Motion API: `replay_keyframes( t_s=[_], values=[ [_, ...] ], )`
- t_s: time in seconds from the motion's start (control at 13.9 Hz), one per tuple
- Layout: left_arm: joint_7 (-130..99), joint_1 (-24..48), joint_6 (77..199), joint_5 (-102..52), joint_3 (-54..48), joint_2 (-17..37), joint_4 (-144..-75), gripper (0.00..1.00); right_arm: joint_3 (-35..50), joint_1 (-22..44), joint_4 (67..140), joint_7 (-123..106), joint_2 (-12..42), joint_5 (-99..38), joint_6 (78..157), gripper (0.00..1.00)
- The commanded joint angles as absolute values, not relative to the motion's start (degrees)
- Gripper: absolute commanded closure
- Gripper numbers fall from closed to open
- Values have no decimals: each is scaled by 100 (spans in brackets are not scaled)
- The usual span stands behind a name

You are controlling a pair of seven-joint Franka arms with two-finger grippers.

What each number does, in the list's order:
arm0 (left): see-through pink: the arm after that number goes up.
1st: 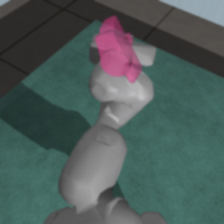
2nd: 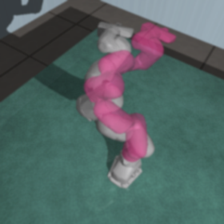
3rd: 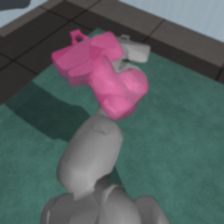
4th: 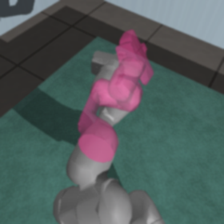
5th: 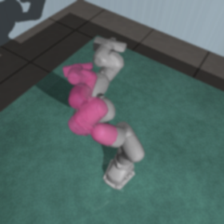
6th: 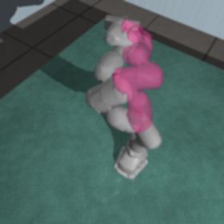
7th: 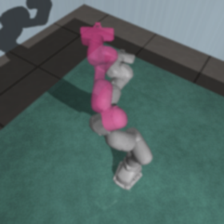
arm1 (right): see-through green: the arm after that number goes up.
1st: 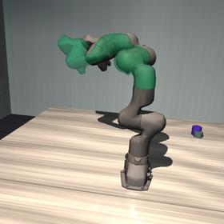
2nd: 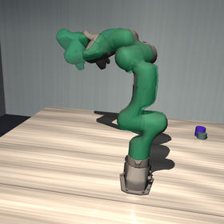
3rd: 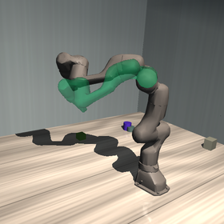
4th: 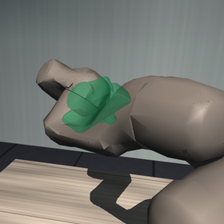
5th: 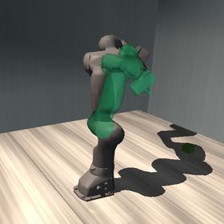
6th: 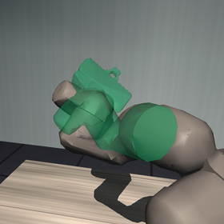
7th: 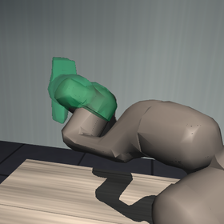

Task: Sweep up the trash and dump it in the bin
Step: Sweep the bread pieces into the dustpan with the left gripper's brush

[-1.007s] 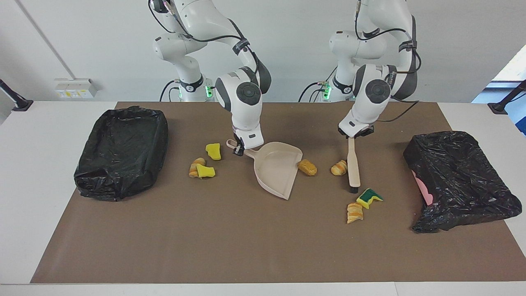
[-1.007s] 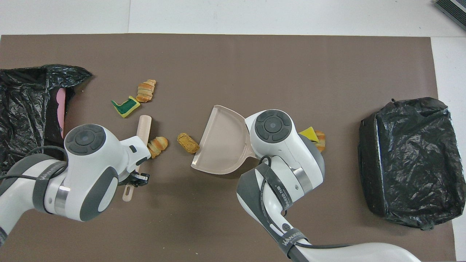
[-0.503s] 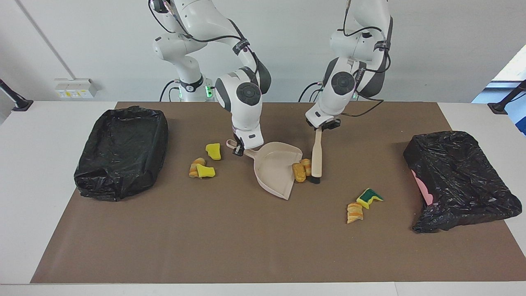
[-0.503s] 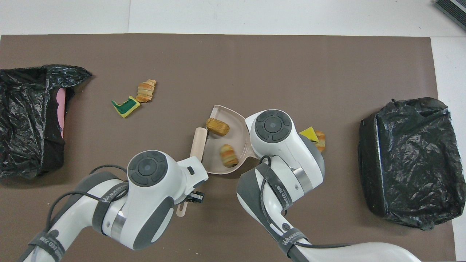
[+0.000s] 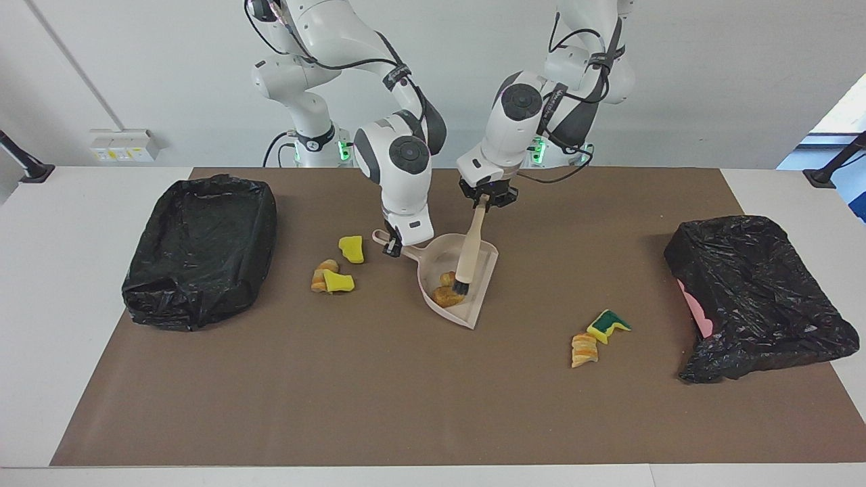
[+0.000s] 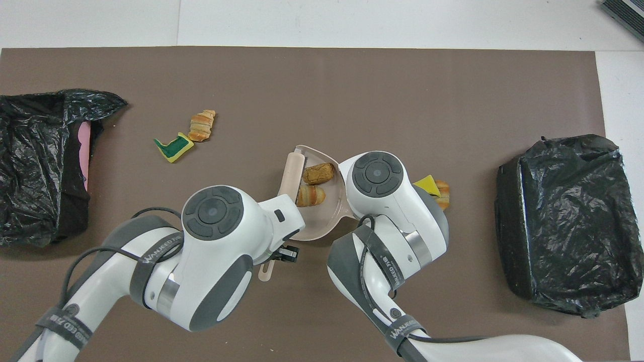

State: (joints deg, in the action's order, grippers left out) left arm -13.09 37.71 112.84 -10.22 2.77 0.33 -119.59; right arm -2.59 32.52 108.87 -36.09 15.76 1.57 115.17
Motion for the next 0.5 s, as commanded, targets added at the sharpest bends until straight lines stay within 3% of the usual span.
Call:
replay_keyframes(
  t_s=[0.0,0.43],
  values=[
    [-1204,3148,10794,-697,264,167,-11611,100,-246,3199,10934,-3419,1643,352,11654,100],
    [-452,1689,10275,227,264,843,-10628,100,-237,3313,10337,-3199,1801,334,11145,100]
  ],
)
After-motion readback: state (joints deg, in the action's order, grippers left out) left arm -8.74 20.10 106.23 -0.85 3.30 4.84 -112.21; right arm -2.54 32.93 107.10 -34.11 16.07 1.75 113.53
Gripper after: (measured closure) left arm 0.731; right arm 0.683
